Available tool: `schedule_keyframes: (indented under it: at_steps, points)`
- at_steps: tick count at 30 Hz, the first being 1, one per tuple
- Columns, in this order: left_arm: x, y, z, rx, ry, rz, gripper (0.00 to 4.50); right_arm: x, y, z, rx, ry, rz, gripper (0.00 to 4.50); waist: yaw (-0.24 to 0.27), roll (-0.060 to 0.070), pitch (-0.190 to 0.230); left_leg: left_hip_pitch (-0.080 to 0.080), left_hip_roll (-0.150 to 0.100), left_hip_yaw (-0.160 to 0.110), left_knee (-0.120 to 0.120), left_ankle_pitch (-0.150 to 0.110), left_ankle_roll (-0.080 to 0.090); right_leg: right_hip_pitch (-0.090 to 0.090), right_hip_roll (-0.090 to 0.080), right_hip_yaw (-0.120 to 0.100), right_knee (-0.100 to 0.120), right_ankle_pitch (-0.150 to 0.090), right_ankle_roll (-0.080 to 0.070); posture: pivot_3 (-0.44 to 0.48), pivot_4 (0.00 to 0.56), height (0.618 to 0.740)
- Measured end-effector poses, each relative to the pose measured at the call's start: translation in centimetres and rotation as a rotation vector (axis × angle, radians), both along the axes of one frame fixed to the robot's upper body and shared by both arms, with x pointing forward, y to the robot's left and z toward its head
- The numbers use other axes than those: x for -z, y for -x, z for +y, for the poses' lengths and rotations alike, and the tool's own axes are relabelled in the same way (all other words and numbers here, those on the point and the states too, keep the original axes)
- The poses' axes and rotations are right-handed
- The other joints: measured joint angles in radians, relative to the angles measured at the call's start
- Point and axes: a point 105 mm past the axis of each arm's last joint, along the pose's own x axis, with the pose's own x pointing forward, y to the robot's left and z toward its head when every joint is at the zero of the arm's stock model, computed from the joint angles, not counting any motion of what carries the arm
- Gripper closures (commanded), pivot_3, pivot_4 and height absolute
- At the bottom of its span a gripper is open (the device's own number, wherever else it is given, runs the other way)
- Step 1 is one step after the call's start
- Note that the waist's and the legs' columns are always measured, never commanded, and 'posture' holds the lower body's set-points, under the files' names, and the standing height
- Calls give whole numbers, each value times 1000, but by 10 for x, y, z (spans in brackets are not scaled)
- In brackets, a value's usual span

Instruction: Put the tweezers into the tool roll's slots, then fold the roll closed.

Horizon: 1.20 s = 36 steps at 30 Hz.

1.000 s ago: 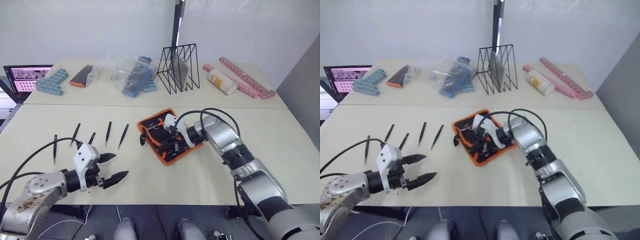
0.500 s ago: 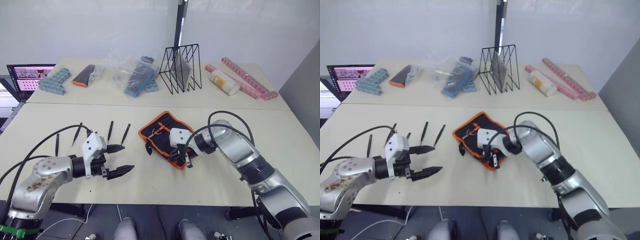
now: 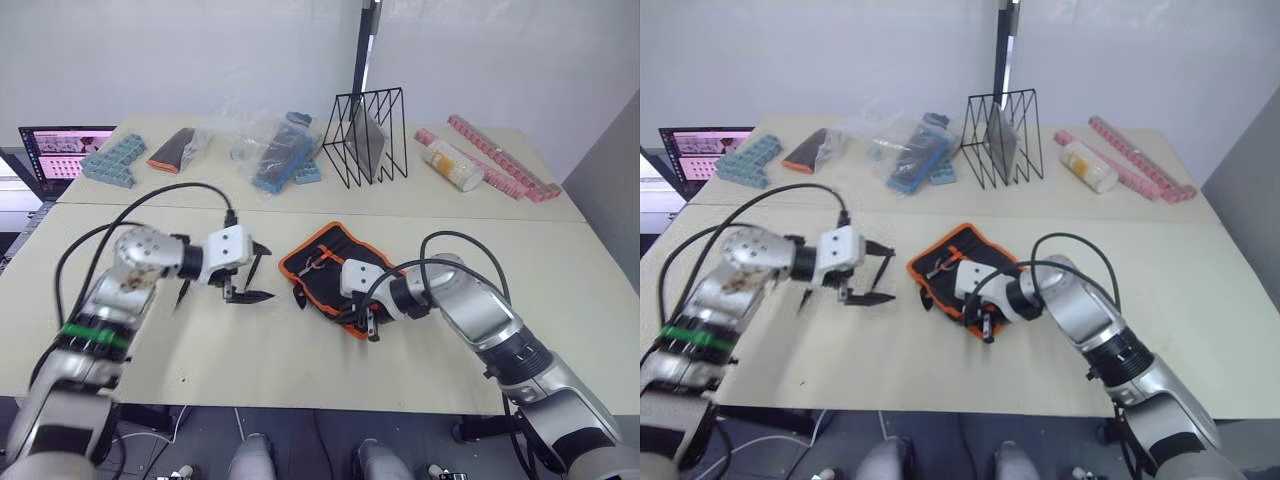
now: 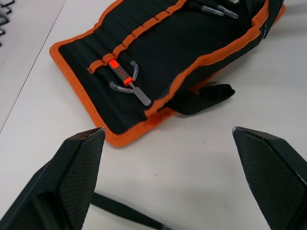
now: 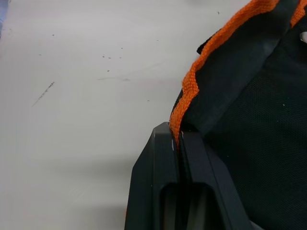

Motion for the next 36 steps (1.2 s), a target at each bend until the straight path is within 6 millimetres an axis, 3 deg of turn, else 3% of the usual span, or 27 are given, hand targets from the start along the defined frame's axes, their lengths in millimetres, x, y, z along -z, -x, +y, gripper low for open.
schedule_keyframes:
  at_steps: [3,5,14,19,24,29,36]
  points:
    - [-4,-12,-24,74,6,-16,0,-2,-1,2,14,-15,0,4490,4,0,0,-1,0,0,1,0,0,0,0,0,0,0,0,0,150,713]
    - [2,-16,-29,98,-13,-9,0,-2,-1,2,25,-24,10,4490,-1,0,0,-1,0,0,1,0,0,0,0,0,0,0,0,0,150,713]
    - [23,-19,-27,163,-122,28,2832,-7,-7,-4,86,-45,-2,4500,-2,0,0,-1,0,-1,1,1,-1,0,0,0,0,0,0,0,150,713]
    - [21,-16,-30,201,-115,-6,4482,-5,-5,-6,109,-57,7,4500,1,0,0,-1,0,-1,2,1,-1,0,0,-1,0,0,0,0,150,713]
    - [17,-7,-34,260,-107,-39,4482,-2,4,-3,136,-85,34,4500,0,0,0,-1,0,-2,2,3,-5,1,0,-1,0,0,0,0,150,713]
    - [40,9,-22,268,-141,-11,4482,-2,19,-8,216,-219,184,4500,0,0,0,-1,0,-3,2,3,-6,2,0,-1,1,0,0,0,150,713]
    - [55,26,-25,314,-190,-36,4482,28,35,-16,273,-237,294,4500,10,0,0,-1,0,-4,6,0,0,4,0,-2,1,0,1,0,150,713]
